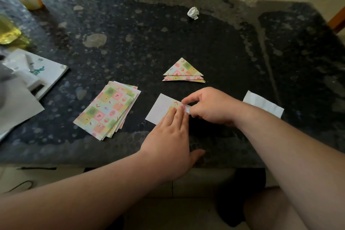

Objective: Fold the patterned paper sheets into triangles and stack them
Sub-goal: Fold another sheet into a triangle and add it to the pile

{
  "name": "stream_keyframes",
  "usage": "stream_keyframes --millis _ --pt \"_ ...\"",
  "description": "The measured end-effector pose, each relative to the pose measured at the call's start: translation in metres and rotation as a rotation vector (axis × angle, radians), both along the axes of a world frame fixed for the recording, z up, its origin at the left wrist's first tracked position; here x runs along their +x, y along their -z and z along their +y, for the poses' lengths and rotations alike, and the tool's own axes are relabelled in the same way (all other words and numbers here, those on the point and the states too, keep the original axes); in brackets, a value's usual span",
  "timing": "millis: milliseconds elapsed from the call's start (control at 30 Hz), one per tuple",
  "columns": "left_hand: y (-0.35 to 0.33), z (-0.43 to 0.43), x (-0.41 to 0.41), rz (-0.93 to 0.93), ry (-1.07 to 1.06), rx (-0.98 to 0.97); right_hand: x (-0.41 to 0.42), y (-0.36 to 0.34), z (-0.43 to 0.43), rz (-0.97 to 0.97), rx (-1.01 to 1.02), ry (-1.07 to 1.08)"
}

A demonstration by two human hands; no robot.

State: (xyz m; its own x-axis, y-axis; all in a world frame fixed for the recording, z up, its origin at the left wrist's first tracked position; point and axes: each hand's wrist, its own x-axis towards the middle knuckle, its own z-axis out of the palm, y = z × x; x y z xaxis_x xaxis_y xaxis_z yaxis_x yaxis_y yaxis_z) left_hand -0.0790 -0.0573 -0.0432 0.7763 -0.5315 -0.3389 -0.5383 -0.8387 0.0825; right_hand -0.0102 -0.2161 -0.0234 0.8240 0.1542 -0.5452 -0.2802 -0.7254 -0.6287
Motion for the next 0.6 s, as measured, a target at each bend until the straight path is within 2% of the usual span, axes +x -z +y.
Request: stream_keyframes --millis 433,600 --pt "0.0097 0.0027 0.0028 0.036 -0.014 -0.032 -0.0002 -0.0015 -0.0004 0.02 0.01 -0.007" --pt "0.005 0.0005 0.0025 0.023 -0.02 -0.047 0.0035 0.0018 -0.0014 -0.047 -0.015 0.007"
